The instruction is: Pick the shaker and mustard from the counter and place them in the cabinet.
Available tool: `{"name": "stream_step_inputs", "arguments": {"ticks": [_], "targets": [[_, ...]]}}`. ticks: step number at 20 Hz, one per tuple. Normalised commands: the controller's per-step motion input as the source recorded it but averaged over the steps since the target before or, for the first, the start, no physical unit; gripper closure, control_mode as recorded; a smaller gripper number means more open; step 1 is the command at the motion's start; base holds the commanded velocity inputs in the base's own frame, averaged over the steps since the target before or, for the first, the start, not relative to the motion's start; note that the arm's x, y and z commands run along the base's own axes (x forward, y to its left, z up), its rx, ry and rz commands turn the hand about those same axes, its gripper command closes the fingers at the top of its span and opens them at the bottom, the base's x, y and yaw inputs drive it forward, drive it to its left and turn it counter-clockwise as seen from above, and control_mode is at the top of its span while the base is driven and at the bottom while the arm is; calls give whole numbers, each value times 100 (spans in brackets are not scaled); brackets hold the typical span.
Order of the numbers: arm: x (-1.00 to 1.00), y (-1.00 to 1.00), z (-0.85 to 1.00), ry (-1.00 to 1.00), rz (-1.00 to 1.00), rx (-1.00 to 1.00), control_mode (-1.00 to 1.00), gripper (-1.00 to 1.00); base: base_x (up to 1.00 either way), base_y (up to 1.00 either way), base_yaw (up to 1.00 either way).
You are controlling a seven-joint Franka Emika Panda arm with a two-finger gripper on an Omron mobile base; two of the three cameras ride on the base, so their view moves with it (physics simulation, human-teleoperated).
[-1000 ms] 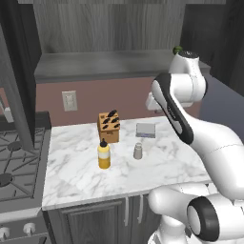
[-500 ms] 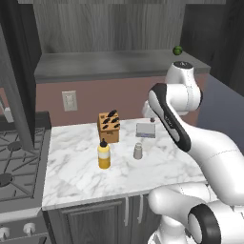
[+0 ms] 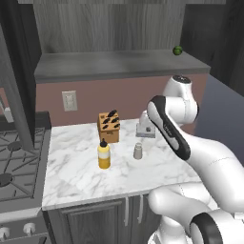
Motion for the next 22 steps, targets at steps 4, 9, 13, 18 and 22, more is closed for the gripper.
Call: {"name": "stream_step_inputs", "arguments": {"ticks": [4,9,13,18,22], "targets": [[0,21,-48,0,0,1,-100,-100,0,0,0],[7,18,-39,-3,0,-7,-100,-100,0,0,0],[20,15,-41,-1,0,-8,-100,-100,0,0,0],[32,8,-46,0,0,-2,-100,-100,0,0,0],[39,0,-36,1,0,0,-100,-100,0,0,0]]}}
